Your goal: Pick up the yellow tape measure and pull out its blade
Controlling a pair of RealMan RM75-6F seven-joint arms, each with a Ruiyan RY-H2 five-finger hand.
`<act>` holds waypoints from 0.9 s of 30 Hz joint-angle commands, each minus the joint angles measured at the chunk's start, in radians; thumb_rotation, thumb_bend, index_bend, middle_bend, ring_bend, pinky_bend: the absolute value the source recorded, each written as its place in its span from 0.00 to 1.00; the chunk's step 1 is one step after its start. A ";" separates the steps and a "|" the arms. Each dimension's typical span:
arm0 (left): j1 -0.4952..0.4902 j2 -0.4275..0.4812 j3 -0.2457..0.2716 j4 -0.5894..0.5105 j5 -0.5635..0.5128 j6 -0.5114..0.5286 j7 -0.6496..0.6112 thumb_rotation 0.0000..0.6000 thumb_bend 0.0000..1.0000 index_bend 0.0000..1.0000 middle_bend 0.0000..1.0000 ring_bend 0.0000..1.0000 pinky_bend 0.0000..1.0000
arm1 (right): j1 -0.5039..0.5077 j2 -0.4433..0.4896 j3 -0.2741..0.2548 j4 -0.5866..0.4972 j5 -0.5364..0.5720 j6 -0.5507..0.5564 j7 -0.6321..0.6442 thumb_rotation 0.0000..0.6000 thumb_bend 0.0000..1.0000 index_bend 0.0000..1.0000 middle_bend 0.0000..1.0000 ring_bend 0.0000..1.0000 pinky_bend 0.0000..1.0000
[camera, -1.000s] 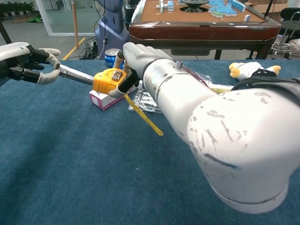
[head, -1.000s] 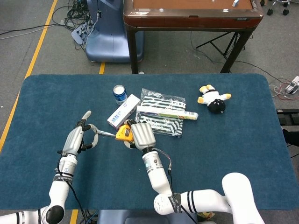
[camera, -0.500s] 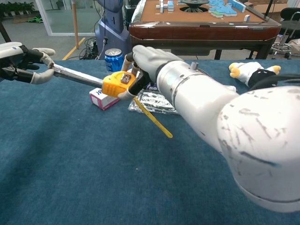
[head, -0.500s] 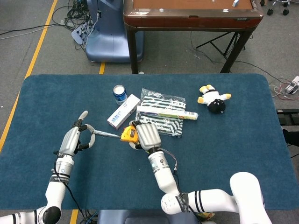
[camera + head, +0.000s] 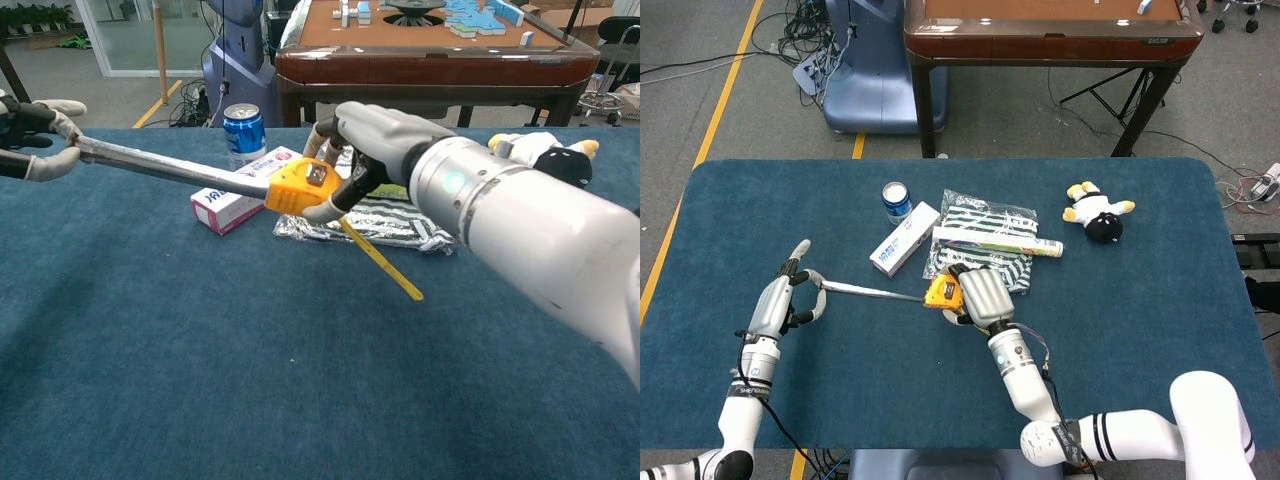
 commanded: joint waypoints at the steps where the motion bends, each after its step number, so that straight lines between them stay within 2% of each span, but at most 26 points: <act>1: 0.007 0.009 0.004 0.004 0.012 -0.004 -0.015 1.00 0.50 0.58 0.01 0.00 0.00 | -0.024 0.026 -0.020 -0.013 -0.017 -0.013 0.032 1.00 0.57 0.58 0.56 0.50 0.37; 18: 0.054 0.064 0.026 0.035 0.069 -0.015 -0.122 1.00 0.50 0.58 0.01 0.00 0.00 | -0.155 0.172 -0.132 -0.048 -0.130 -0.044 0.179 1.00 0.57 0.58 0.57 0.50 0.37; 27: 0.065 0.072 0.030 0.053 0.081 -0.023 -0.154 1.00 0.50 0.58 0.01 0.00 0.00 | -0.203 0.226 -0.158 -0.060 -0.175 -0.055 0.232 1.00 0.57 0.59 0.57 0.50 0.37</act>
